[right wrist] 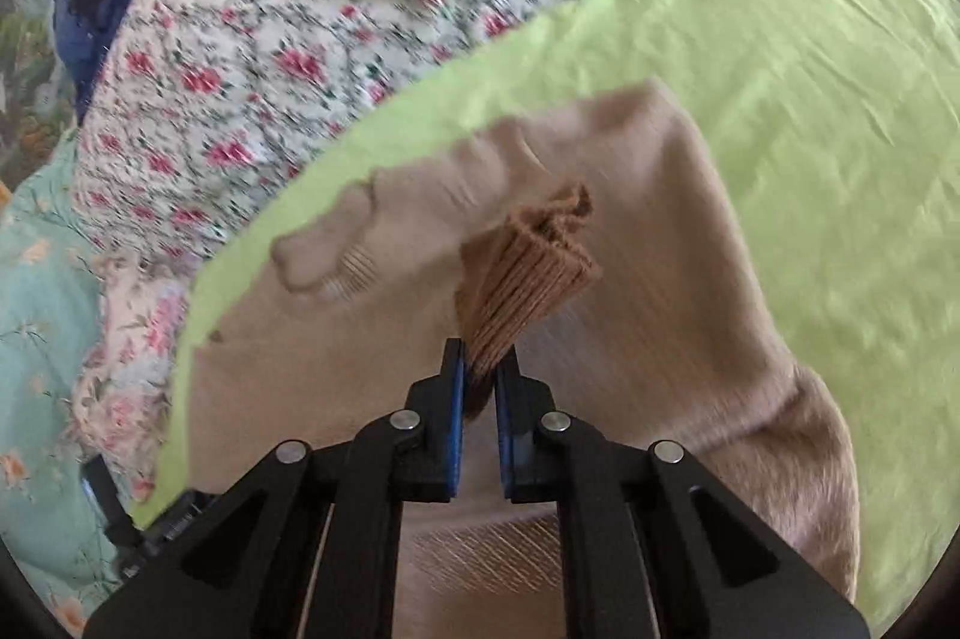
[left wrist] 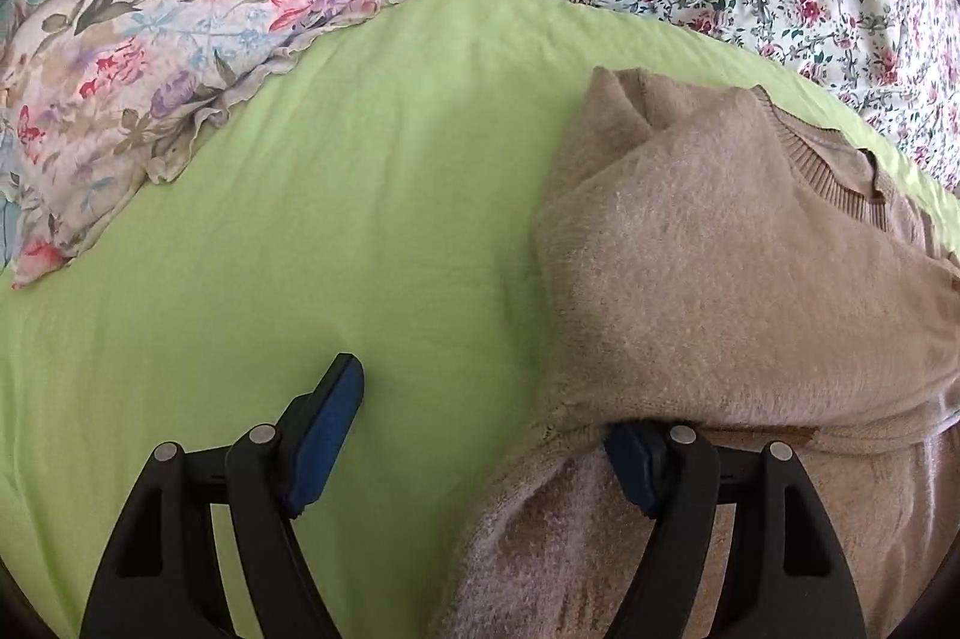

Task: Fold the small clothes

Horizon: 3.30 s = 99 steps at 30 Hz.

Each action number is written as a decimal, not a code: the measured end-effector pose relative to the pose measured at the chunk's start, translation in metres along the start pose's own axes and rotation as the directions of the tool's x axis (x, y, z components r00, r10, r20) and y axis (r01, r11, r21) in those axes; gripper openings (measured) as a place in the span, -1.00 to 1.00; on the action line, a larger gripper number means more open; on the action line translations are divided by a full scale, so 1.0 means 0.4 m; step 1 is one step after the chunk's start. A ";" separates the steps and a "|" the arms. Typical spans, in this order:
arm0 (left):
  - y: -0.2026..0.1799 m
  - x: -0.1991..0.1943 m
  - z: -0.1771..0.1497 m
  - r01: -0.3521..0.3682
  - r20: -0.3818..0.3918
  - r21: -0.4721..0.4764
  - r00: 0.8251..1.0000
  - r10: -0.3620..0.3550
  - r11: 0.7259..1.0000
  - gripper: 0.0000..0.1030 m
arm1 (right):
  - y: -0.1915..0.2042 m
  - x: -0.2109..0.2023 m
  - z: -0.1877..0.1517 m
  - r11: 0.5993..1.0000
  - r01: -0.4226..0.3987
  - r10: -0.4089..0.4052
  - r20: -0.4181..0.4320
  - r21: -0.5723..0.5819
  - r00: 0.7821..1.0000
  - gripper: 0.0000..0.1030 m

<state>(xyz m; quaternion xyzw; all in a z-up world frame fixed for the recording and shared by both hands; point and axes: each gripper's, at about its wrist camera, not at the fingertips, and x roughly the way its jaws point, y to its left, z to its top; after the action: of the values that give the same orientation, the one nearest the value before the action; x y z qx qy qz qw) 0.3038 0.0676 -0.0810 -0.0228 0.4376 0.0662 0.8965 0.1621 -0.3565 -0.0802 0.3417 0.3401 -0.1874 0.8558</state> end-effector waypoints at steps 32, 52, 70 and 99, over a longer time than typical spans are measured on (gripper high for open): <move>0.104 -0.027 -0.062 0.249 0.152 -0.226 0.964 -0.218 0.942 0.54 | 0.736 0.576 -0.063 0.682 -0.726 0.546 -0.724 0.092 0.421 0.61; 0.142 -0.085 -0.062 0.292 0.100 -0.225 0.956 -0.276 0.930 0.57 | 0.155 0.003 0.091 0.971 -0.203 0.197 -0.058 -0.125 0.979 0.59; 0.005 0.072 0.058 0.072 -0.019 -0.013 0.997 -0.072 0.997 0.70 | 0.003 -0.042 0.072 0.965 0.146 -0.150 -0.005 -0.220 0.989 -0.86; 0.186 -0.377 -0.519 0.415 -0.164 -0.043 0.895 -0.416 0.909 0.74 | -0.245 -0.525 -0.406 0.993 -0.088 0.072 -0.190 -0.073 0.979 -0.08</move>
<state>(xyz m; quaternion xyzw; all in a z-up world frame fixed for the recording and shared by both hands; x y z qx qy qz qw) 0.0395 0.1060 -0.0889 -0.1241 0.4972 -0.1273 0.8493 -0.1126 -0.2904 -0.0628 0.3361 0.4121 -0.1060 0.8402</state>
